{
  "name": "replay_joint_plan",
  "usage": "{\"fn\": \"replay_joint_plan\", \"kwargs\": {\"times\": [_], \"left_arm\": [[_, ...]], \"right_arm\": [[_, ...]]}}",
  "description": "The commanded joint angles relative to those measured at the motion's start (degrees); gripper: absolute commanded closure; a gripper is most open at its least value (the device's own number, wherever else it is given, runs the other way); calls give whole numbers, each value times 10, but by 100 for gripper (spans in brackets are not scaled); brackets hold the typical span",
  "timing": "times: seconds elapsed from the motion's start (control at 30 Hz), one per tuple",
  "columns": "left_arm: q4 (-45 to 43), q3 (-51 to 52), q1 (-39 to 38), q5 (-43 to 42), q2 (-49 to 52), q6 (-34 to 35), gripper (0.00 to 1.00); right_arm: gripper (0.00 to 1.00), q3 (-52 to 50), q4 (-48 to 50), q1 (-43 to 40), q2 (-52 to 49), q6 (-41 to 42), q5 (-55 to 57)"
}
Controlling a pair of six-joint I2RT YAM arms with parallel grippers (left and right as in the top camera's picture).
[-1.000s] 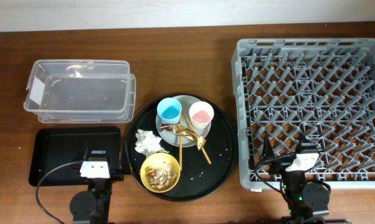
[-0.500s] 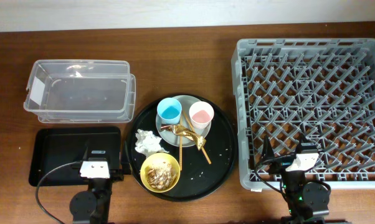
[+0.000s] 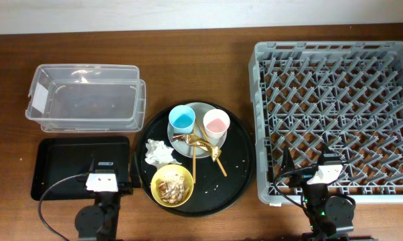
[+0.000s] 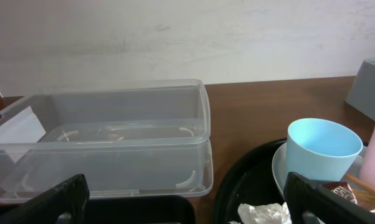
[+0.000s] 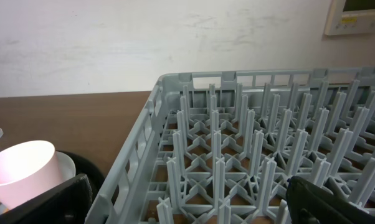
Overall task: Sort waste into correct bins and load items into the dishwasher rack
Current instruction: 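Move the right gripper over the round tray toward the wooden stick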
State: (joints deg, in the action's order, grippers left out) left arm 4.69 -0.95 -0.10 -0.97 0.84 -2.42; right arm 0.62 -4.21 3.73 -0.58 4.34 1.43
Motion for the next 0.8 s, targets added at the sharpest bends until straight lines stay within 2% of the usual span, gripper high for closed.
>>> {"fn": "replay_joint_plan", "kwargs": {"times": [0.0,0.1,0.17,0.23,0.3,0.37,0.47,0.6,0.63,0.67,0.73,0.77], "left_arm": [[-1,5,-1,8,-6,-9,1],[-1,5,-1,8,-6,-9,1],[-1,5,-1,8,-6,-9,1],[-1,5,-1,8,-6,-9,1],[-1,5,-1,8,-6,-9,1],[-1,5,-1,8,-6,-9,1],[-1,5,-1,8,-6,-9,1],[-1,5,-1,8,-6,-9,1],[-1,5,-1,8,-6,-9,1],[-1,5,-1,8,-6,-9,1],[-1,5,-1,8,-6,-9,1],[-1,5,-1,8,-6,-9,1]], "right_arm": [[2,-3,-4,-4,2,3,-1],[2,-3,-3,-4,2,7,-24],[2,-2,-1,-4,2,52,-28],[2,20,-16,-4,2,59,-52],[2,77,-71,-4,2,58,-58],[2,176,-148,-4,-12,58,-58],[2,304,-221,-4,-79,58,-77],[2,547,-412,-4,-324,73,-258],[2,607,-454,-4,-399,73,-363],[2,640,-453,-4,-464,73,-446],[1,643,-462,-4,-511,71,-483],[16,643,-483,-4,-540,66,-484]]}}
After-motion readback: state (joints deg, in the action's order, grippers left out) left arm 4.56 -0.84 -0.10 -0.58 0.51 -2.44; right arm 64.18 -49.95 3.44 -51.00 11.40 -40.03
